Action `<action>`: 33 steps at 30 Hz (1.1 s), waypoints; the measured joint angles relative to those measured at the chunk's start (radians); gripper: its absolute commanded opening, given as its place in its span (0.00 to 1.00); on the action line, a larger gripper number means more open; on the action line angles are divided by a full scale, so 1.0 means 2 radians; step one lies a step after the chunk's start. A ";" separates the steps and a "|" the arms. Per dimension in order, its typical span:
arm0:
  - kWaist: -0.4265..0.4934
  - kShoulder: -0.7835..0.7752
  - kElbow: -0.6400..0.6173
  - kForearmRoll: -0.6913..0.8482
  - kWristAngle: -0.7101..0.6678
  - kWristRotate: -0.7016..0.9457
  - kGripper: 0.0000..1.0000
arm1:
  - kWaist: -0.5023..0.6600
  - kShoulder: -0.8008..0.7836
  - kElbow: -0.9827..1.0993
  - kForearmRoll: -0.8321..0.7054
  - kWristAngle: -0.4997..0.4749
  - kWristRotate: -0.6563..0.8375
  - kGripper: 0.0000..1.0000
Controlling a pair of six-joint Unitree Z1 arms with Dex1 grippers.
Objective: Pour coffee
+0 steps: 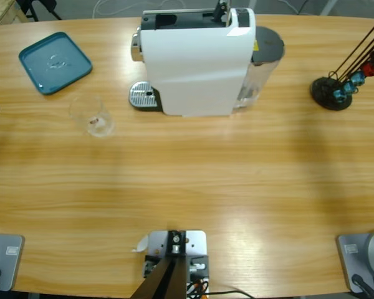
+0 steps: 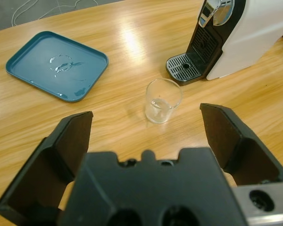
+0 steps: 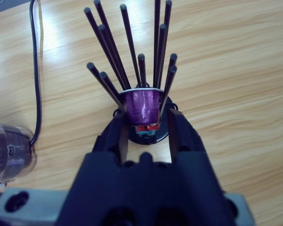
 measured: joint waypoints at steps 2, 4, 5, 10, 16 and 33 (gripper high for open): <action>0.000 0.000 0.000 -0.001 0.000 0.000 0.99 | 0.000 0.000 0.000 -0.001 0.000 0.000 0.00; 0.000 0.000 0.001 -0.002 0.000 0.000 0.99 | 0.000 0.000 0.000 -0.001 0.000 0.000 0.00; 0.000 0.000 0.001 -0.002 0.000 0.000 0.99 | 0.000 0.000 0.000 -0.001 0.000 0.000 0.00; 0.000 0.000 0.004 -0.004 0.000 0.000 0.99 | 0.000 0.000 0.000 -0.001 0.000 0.000 0.00; 0.000 0.000 0.004 -0.004 0.000 0.000 0.99 | 0.000 -0.002 -0.004 0.007 0.000 0.000 0.00; 0.000 0.000 0.010 -0.015 -0.013 0.000 0.99 | 0.069 -0.084 -0.190 0.217 0.007 -0.067 0.00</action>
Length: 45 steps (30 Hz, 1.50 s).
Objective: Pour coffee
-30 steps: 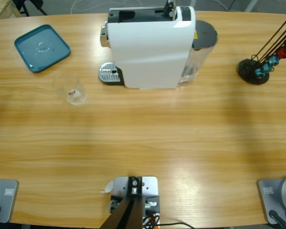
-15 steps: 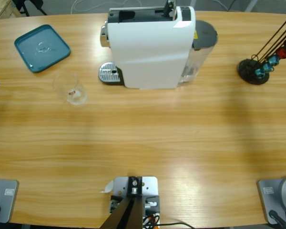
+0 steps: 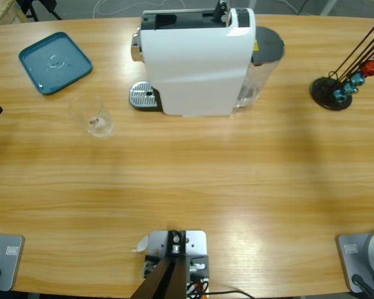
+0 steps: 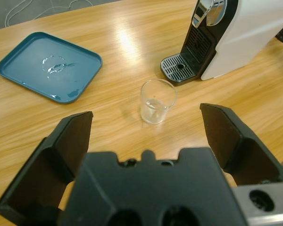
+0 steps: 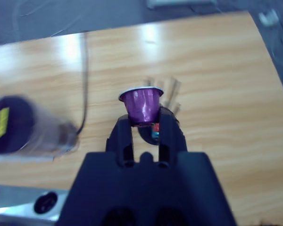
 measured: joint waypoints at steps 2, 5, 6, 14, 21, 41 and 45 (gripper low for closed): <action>0.000 0.000 0.002 -0.002 -0.007 0.000 0.99 | 0.043 -0.014 -0.007 0.001 0.033 -0.067 0.00; 0.000 0.000 0.005 -0.007 -0.017 0.000 1.00 | 0.124 -0.031 -0.009 0.029 0.092 -0.150 0.00; 0.000 0.000 0.005 -0.008 -0.021 0.001 1.00 | 0.151 -0.036 -0.010 0.042 0.106 -0.167 0.00; 0.000 0.009 0.007 -0.019 -0.043 0.010 0.95 | 0.327 -0.021 -0.040 0.099 0.145 -0.215 0.00; 0.000 0.016 0.007 -0.022 -0.053 0.013 0.89 | 0.347 0.106 -0.146 0.087 0.192 -0.323 0.00; 0.000 0.016 0.009 -0.026 -0.057 0.014 0.95 | 0.259 0.328 -0.320 0.069 0.225 -0.467 0.00; 0.000 0.016 0.009 -0.026 -0.057 0.015 0.95 | 0.250 0.343 -0.348 0.072 0.225 -0.475 0.00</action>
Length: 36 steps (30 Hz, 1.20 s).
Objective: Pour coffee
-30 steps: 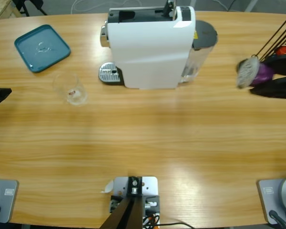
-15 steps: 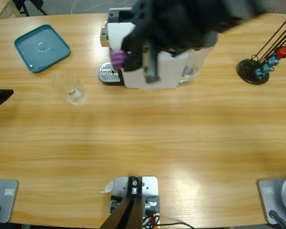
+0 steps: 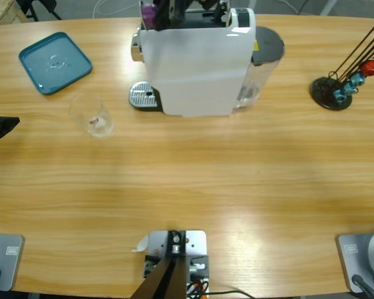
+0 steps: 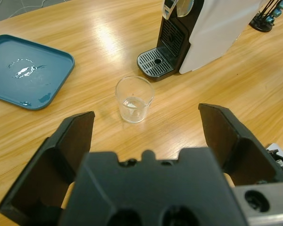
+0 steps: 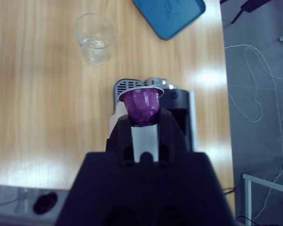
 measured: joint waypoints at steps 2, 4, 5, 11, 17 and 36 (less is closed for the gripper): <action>0.000 0.000 0.000 0.000 0.000 0.000 0.95 | -0.005 0.007 -0.009 0.001 0.000 -0.002 0.00; 0.000 0.000 0.000 0.000 0.000 0.000 0.95 | -0.008 0.013 -0.019 0.002 0.000 -0.003 0.00; 0.000 0.000 0.000 0.000 0.000 0.000 0.95 | -0.009 0.016 -0.022 0.002 0.000 -0.003 0.00; 0.000 0.000 0.000 0.000 0.000 0.000 0.95 | -0.013 0.027 -0.022 0.005 0.000 -0.005 0.00; 0.000 0.000 0.000 0.000 0.000 0.001 0.95 | -0.014 0.028 -0.022 0.008 0.000 -0.006 0.00; 0.000 0.000 0.000 0.000 0.000 0.001 0.95 | -0.017 0.040 -0.033 0.008 -0.032 -0.002 0.00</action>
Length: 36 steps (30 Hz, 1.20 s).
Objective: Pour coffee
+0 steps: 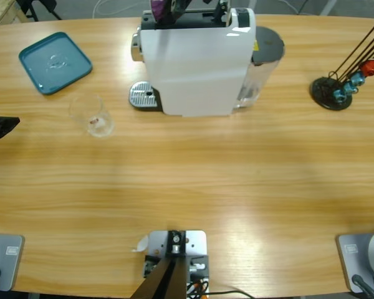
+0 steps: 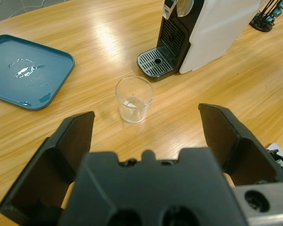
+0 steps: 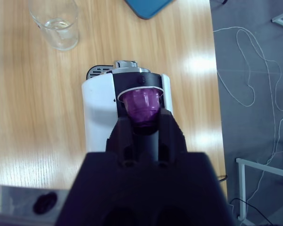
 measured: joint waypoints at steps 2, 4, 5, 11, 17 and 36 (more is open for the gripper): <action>0.000 0.000 0.000 0.000 0.000 0.000 0.95 | 0.000 0.003 0.000 0.000 0.000 0.002 0.00; 0.000 0.000 0.000 0.000 0.000 0.000 0.95 | 0.000 0.003 0.000 0.000 0.000 0.003 0.00; 0.000 0.000 0.000 0.000 0.000 0.000 0.95 | 0.000 0.003 0.000 0.000 0.000 0.003 0.01; 0.000 0.000 0.000 0.000 0.000 0.000 0.95 | 0.000 0.004 0.000 0.000 0.000 0.012 0.50; 0.000 0.000 0.000 0.000 0.000 0.000 0.95 | 0.000 0.004 0.000 0.002 -0.001 0.024 0.58; 0.000 0.000 0.002 0.000 0.000 0.000 0.95 | 0.094 -0.048 -0.038 -0.007 -0.078 0.132 0.31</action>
